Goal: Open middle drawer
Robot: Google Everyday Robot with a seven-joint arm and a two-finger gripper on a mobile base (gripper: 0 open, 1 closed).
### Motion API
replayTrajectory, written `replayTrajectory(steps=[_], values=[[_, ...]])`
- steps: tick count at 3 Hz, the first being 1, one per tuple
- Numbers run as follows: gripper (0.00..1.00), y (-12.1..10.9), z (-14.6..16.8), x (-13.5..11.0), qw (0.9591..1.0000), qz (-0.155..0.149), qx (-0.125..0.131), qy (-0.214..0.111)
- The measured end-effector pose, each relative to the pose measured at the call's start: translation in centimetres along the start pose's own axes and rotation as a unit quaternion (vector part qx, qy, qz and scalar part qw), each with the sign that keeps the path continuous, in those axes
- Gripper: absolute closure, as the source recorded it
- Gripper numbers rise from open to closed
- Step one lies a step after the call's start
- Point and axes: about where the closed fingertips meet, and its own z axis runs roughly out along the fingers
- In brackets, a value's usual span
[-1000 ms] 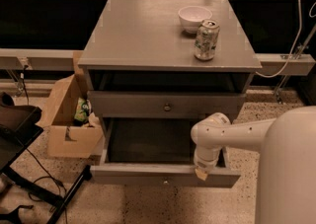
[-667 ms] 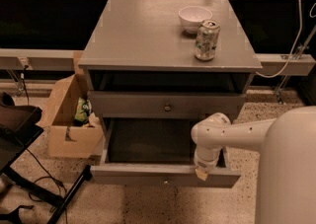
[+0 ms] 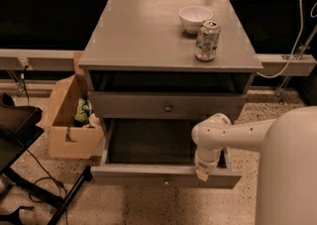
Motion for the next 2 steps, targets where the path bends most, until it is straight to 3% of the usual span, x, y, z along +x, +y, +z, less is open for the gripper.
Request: replayTrajectory(steps=[2], values=[[0.58,0.03,-0.08,0.03,1.0000,0.000,0.000,0.000]])
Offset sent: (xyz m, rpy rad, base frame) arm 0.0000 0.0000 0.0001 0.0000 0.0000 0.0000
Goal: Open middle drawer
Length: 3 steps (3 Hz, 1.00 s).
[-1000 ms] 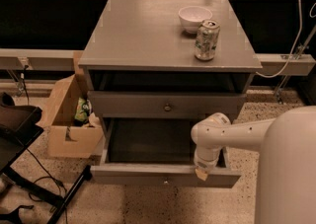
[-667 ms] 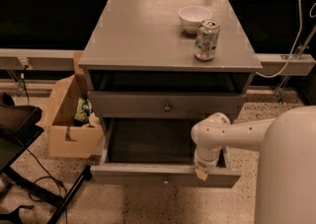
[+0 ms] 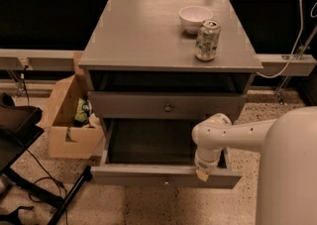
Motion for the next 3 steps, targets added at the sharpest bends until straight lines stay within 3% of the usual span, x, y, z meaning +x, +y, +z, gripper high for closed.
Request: replayTrajectory(steps=[2,3], values=[[0.12,0.09,0.14,0.08,1.0000,0.000,-0.001,0.001],[0.00,0.16,0.26,0.14,1.0000,0.000,-0.002,0.002]])
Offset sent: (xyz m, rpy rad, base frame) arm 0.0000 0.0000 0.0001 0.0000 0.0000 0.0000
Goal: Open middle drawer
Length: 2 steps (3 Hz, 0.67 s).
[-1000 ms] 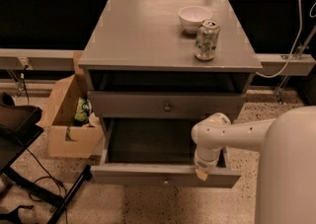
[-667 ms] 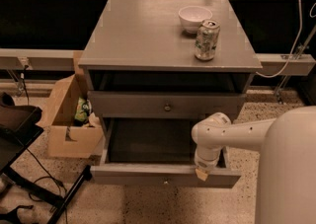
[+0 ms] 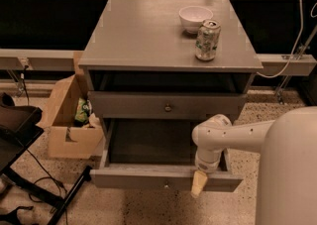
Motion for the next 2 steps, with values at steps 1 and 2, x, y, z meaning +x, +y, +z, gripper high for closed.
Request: replayTrajectory(steps=[1,2], values=[[0.00,0.0,0.0,0.0,1.0000,0.000,0.000,0.000],[0.15,1.3,1.9,2.1,0.9990,0.024,-0.038,-0.004]])
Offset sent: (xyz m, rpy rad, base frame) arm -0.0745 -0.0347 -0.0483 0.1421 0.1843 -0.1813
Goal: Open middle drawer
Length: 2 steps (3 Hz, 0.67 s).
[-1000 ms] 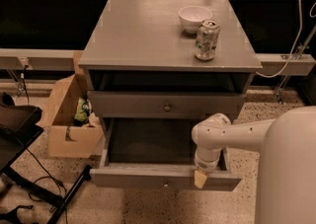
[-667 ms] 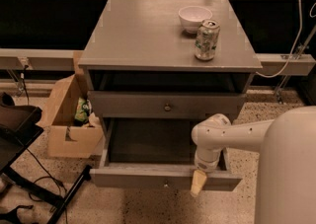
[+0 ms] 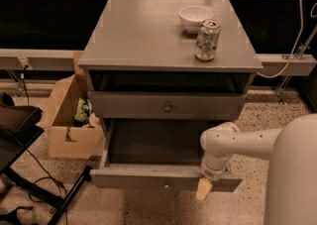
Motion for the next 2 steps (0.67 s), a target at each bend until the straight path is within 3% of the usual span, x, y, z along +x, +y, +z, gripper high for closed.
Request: replayTrajectory(steps=[1,2], values=[[0.38,3.78,1.73,2.75,0.9977,0.036,-0.055,-0.018],[0.61,3.52,1.58,2.62,0.9977,0.036,-0.055,-0.018]])
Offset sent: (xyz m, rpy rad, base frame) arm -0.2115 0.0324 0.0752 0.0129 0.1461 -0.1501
